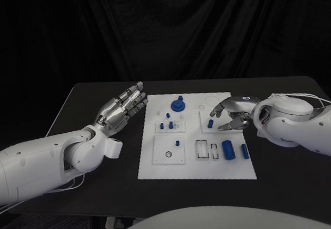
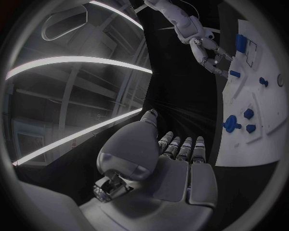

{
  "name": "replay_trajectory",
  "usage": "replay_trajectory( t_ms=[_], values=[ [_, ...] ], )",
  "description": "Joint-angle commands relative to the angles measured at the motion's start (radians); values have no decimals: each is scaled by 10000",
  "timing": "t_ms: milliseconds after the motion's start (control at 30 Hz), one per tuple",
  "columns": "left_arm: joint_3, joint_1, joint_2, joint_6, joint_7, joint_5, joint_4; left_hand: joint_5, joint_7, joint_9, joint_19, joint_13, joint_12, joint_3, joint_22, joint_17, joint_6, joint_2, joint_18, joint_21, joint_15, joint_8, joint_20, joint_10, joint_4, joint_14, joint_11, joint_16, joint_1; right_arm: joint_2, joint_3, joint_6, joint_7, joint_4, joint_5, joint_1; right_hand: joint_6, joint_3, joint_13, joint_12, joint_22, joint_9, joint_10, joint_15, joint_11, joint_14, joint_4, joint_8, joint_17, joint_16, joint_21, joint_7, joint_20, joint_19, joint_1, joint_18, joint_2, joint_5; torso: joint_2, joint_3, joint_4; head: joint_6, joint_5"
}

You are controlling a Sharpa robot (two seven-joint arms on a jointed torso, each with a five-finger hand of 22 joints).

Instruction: Assemble the parts on the task board

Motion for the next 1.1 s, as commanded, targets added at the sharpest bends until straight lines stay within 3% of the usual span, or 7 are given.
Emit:
replay_trajectory(
  t_ms=[33,467,667,700,900,933,1100],
  values=[
    [8,-19,-4,144,976,54,5,52,0,13,1,-13,-30,22,10,-9,43,-7,-174,-21,96,44,97,-13,-61,-4,22,-36,108,157,10,-877,409,-221,201,-142,-67,-13,-17,-49,723,-12,-38,12,21,-65,-58,-35,31,-36,-30,1,13,-30,80,90,7,30,2,-8,39,-1,-23],
    [8,-67,12,210,930,54,-36,100,-8,13,1,-12,-29,52,6,-9,46,4,-178,-22,101,44,99,-10,-88,-4,59,-36,116,723,32,-1204,696,-1041,355,-377,-93,37,-1,-10,755,-45,31,10,16,-13,-137,-72,111,14,25,28,17,13,220,83,79,166,-1,3,29,-1,-32],
    [9,-117,25,243,893,54,-43,143,4,13,2,-12,-29,112,10,-9,47,22,-180,-20,108,44,106,-10,-141,-4,82,-36,142,940,37,-1037,733,-1247,403,-457,621,53,18,129,848,35,397,-50,-60,141,-148,113,321,136,255,112,-25,162,257,49,170,204,-1,-8,27,-1,-56],
    [9,-128,30,252,885,54,-44,151,10,11,2,-12,-29,161,9,-9,37,26,-181,-21,113,42,110,-10,-187,-4,90,-36,167,980,38,-1002,736,-1285,406,-472,1026,86,21,183,877,110,639,-93,-111,201,-142,298,376,170,323,191,-61,219,274,40,222,224,0,-3,26,-1,-56],
    [10,-188,41,289,841,54,-51,146,71,15,3,-11,-29,333,10,-9,55,27,-184,-20,124,46,119,-9,-335,-4,73,-36,217,1104,42,-832,670,-1384,414,-556,1414,201,-9,136,930,182,971,-158,-177,293,-176,419,460,210,448,216,-127,315,360,16,234,316,-10,-8,5,-1,-4],
    [10,-200,34,290,837,54,-51,146,71,15,3,-11,-29,333,10,-9,55,27,-184,-20,124,46,119,-9,-335,-4,73,-36,217,1125,44,-817,651,-1398,414,-569,1782,306,-5,138,988,262,1328,-227,-248,408,-176,554,619,287,640,302,-170,418,396,-18,232,440,-11,-7,3,-1,0],
    [10,-243,18,296,824,54,-51,148,80,15,3,-10,-28,372,10,-9,57,26,-183,-20,125,46,121,-6,-366,-4,85,-36,224,1179,50,-740,538,-1440,416,-607,2161,604,-40,-65,1019,344,1800,-333,-351,492,-207,637,674,300,724,406,-275,494,506,-32,188,779,-19,-8,-3,-1,1]
  ],
)
